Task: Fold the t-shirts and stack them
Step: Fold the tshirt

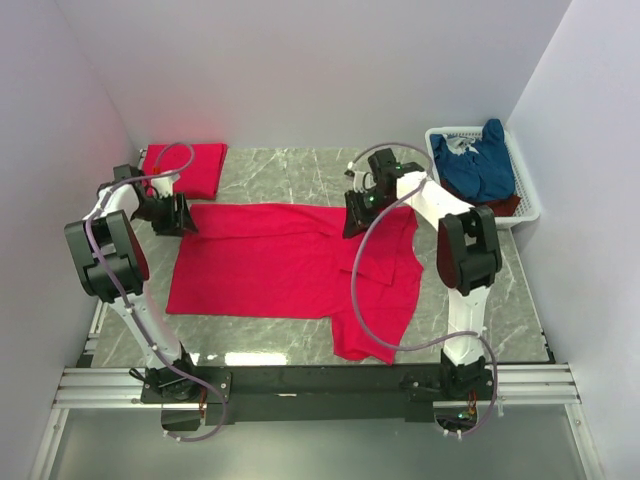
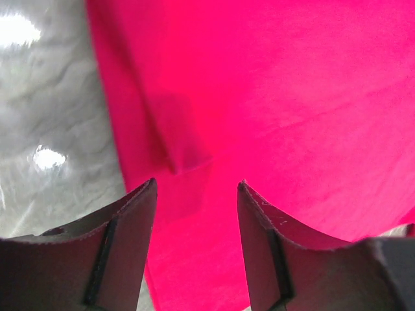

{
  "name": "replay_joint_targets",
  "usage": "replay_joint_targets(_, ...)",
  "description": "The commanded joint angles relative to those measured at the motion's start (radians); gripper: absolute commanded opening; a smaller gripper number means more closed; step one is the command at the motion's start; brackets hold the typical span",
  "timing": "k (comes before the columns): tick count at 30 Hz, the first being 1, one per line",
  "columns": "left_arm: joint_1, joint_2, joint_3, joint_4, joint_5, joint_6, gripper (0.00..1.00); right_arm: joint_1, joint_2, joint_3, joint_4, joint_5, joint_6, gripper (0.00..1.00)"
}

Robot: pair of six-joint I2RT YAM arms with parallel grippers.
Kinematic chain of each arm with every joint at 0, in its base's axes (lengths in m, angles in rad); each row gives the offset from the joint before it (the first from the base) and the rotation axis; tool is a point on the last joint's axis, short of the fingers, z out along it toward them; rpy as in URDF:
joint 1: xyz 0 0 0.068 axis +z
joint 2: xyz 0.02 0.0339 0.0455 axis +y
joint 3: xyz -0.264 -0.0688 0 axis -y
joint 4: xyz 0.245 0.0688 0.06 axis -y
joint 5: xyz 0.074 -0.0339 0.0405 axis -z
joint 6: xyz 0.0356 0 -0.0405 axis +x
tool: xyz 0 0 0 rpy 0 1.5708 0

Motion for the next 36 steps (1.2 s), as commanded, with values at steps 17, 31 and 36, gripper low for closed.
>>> replay_joint_targets(17, 0.012, 0.012, -0.073, 0.122, -0.019, -0.154, 0.51, -0.118, 0.004, -0.115, 0.029, 0.131, 0.000, 0.27)
replay_joint_targets(31, -0.002, 0.044, -0.043, 0.115, -0.030, -0.160, 0.31, -0.189, 0.030, -0.150, 0.026, 0.258, -0.031, 0.28)
replay_joint_targets(36, 0.000, 0.025, -0.039, 0.098, -0.047, -0.154, 0.22, -0.201, 0.039, -0.164, 0.032, 0.277, -0.026, 0.29)
